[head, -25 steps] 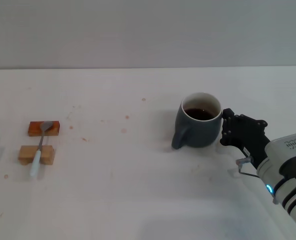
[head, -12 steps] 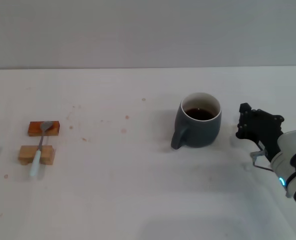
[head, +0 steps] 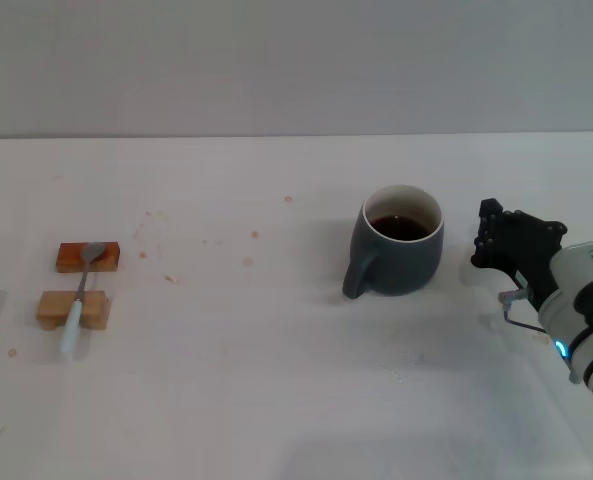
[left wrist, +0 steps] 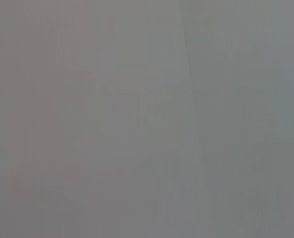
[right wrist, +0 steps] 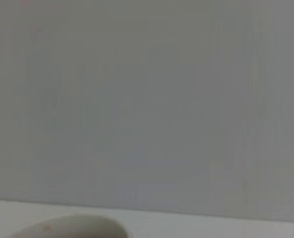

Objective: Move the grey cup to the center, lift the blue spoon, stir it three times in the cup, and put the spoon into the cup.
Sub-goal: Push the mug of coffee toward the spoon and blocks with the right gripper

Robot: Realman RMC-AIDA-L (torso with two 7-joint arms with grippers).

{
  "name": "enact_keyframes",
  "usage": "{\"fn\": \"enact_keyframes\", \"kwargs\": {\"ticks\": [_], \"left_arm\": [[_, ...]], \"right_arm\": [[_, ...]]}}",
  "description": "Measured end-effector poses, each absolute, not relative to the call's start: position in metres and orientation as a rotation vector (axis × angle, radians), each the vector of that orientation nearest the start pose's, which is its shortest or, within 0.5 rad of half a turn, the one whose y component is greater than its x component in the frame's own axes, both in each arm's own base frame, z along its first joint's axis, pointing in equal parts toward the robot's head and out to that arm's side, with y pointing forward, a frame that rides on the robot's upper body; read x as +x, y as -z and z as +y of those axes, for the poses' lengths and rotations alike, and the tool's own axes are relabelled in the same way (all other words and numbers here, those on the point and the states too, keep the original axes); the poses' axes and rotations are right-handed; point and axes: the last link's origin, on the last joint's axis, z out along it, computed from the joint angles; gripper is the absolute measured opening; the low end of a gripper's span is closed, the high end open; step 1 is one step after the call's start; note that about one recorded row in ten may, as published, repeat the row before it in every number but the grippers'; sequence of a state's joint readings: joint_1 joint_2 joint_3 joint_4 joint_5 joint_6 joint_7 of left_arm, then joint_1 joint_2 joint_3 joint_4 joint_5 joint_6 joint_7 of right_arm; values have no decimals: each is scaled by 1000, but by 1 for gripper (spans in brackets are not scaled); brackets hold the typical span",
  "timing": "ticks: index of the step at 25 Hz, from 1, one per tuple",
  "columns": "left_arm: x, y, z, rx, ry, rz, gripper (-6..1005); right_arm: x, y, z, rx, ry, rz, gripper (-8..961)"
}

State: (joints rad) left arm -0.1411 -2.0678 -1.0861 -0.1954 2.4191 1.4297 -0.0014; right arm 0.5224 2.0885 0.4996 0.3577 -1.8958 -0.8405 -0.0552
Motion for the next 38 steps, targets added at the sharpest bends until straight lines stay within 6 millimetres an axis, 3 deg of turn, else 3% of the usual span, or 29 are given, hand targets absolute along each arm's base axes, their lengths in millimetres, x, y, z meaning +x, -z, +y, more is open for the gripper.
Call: {"fn": "enact_keyframes", "kwargs": {"ticks": [24,38], "left_arm": [[-382,-33,235,-1327,568,-408,772],[-382,-33,235,-1327,568,-408,762]], "right_arm": [[267,114,346,-1932,-534,750,-1],[240,130,339,-2021,-598,728,-1]]}}
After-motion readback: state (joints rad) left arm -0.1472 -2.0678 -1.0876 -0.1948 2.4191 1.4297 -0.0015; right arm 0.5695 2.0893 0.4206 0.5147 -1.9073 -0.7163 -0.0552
